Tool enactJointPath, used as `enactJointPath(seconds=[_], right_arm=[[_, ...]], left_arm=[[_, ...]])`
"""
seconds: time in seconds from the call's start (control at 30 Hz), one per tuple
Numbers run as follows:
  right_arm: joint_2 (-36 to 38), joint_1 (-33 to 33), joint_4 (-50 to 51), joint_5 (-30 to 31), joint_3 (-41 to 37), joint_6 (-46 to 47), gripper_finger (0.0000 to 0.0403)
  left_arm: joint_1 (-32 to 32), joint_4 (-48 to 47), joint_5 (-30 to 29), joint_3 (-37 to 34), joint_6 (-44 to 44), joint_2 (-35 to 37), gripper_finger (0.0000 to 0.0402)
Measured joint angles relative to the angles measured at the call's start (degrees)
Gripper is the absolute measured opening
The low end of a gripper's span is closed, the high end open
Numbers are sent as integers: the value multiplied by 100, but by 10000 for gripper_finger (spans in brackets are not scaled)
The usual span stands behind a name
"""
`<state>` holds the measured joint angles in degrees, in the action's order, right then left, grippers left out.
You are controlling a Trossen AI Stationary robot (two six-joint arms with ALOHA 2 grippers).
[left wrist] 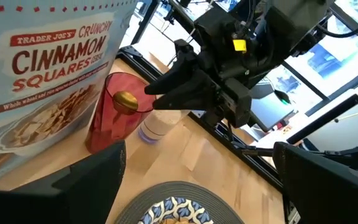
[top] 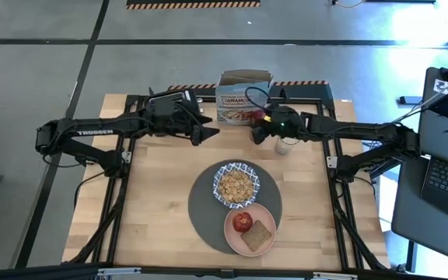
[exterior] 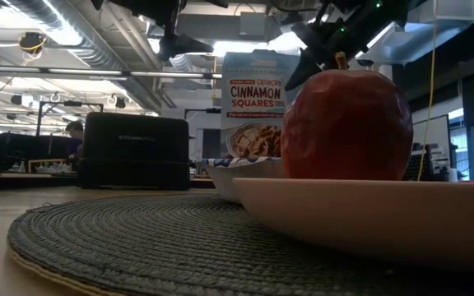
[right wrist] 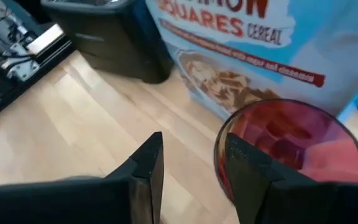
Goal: Arrange a breakfast setting
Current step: Put the spoon on the gray placemat
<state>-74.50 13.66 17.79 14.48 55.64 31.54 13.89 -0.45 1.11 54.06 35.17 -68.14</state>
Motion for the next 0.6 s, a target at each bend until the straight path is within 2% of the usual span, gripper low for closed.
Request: enactJointPath(seconds=[0.27,0.6], right_arm=[[-39,357,10,30,0,162,121],[-154,746,-177,-541,4,-45,121]], left_arm=[[37,2,10,0,-140,0,396],[37,0,8,2,-141,-1,395]])
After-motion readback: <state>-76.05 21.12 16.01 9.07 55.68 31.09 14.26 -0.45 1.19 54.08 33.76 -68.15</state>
